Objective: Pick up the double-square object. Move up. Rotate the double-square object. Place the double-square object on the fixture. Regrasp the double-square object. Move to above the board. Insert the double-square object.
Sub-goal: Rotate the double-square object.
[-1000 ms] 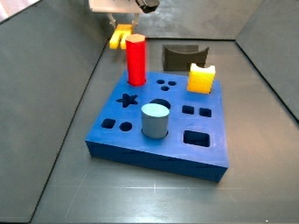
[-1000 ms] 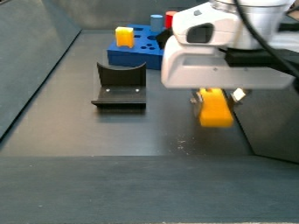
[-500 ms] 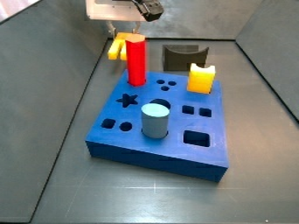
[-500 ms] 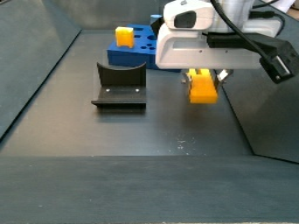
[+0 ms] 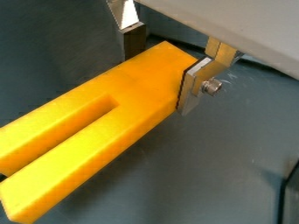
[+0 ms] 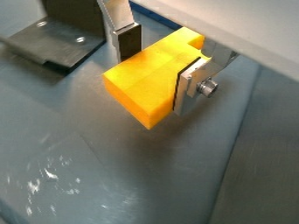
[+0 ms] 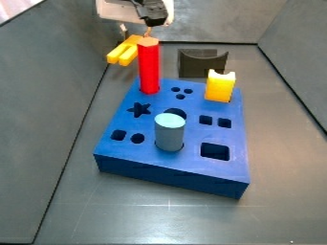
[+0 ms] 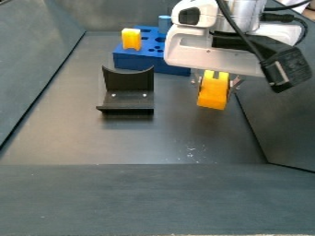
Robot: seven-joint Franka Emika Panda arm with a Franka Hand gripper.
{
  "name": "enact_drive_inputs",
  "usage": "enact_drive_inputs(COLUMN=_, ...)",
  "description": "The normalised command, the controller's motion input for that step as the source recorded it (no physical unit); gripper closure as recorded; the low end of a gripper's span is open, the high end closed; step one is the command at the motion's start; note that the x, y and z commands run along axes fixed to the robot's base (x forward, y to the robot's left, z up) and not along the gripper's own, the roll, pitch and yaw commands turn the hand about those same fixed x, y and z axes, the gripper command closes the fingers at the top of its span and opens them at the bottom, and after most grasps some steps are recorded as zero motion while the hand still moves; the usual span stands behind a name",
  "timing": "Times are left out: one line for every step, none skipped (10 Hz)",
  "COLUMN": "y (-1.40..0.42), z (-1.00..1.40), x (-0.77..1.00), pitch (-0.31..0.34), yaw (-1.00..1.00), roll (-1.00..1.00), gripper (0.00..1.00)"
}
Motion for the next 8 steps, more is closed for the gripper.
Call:
enact_drive_inputs(y=0.03, z=-0.01, x=0.01, pitch=-0.001, yaw=-1.0, roll=-0.01, gripper=1.0)
enact_drive_inputs(y=0.03, z=-0.01, x=0.01, pitch=-0.001, yaw=-1.0, roll=-0.01, gripper=1.0)
enact_drive_inputs(y=0.03, z=-0.01, x=0.01, pitch=-0.001, yaw=-1.0, roll=-0.01, gripper=1.0)
enact_drive_inputs(y=0.02, z=-0.01, x=0.01, pitch=-0.001, yaw=-1.0, roll=-0.01, gripper=1.0)
enact_drive_inputs(y=0.02, z=-0.01, x=0.01, pitch=-0.001, yaw=-1.0, roll=-0.01, gripper=1.0)
enact_drive_inputs(y=0.02, z=-0.01, x=0.01, pitch=-0.001, yaw=-1.0, roll=-0.01, gripper=1.0)
enact_drive_inputs(y=0.02, z=-0.01, x=0.01, pitch=-0.001, yaw=-1.0, roll=-0.01, gripper=1.0)
enact_drive_inputs(y=0.02, z=-0.01, x=0.01, pitch=-0.001, yaw=-1.0, roll=-0.01, gripper=1.0)
